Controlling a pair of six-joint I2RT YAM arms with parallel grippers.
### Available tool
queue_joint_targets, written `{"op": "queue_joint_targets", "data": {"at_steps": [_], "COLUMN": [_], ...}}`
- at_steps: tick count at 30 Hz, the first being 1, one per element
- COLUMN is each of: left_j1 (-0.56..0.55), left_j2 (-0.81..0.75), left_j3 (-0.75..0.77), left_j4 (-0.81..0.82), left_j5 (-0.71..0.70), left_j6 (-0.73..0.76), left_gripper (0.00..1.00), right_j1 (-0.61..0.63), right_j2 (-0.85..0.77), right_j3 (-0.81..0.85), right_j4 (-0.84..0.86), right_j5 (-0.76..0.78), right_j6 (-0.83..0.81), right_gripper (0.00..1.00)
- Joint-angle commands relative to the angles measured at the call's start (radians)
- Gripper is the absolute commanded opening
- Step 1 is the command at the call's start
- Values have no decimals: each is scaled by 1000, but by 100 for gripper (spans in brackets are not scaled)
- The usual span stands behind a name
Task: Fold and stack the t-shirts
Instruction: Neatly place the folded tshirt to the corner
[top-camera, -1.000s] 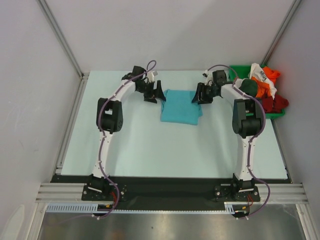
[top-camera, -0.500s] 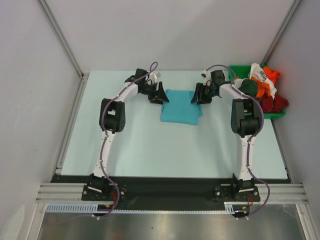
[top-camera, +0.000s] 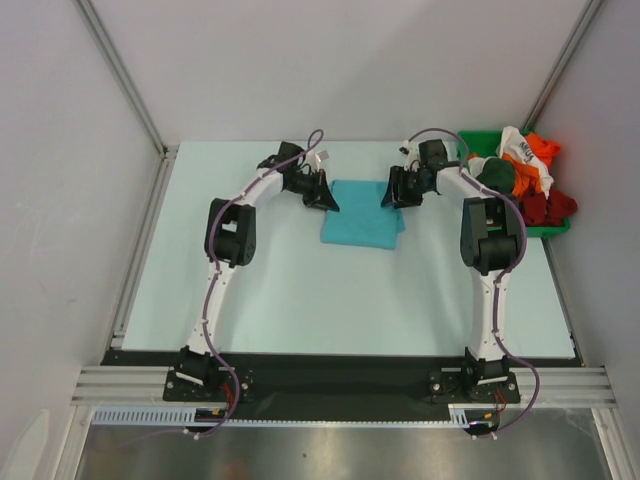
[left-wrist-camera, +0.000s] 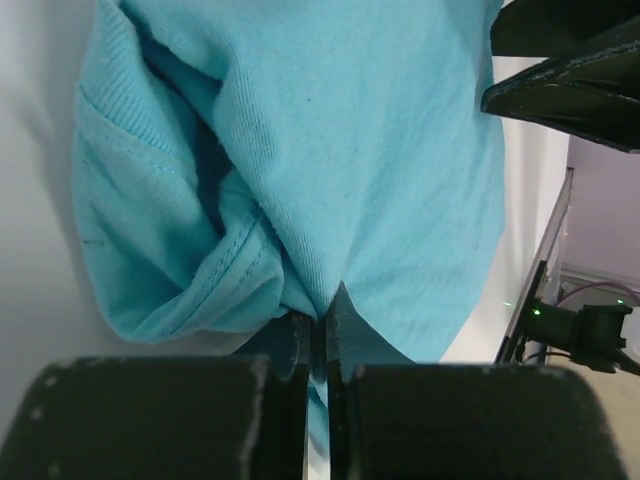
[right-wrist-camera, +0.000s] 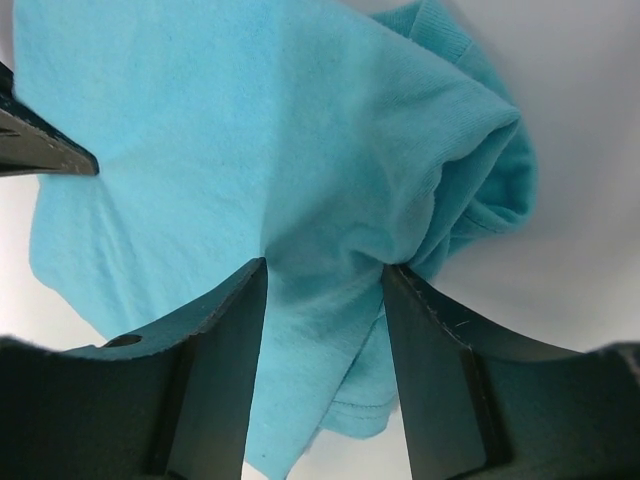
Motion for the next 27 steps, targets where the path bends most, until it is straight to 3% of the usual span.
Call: {"op": "queue_joint_targets", "data": {"at_steps": [1,7,15,27], "left_j1": [33,128,283,457], "left_j2": [-23,-83,-115,-123], "left_j3": [34,43,80,111], "left_j4": [-69,-192,-250,-275], "left_j5": [-93,-266,-417,-714], "left_j6": [102,254,398,577], "left_gripper": [1,0,0,0], "right_j1": [14,-22,-46,-51], "right_j2": [-60,-187,-345,-412], "right_j3": [37,31,-96,-144], "right_j4": [-22,-44,-30,-19], "right_j5": [32,26,46,56], "right_j6": [-69,-94,-141,-150], "right_gripper": [56,56,57,57]}}
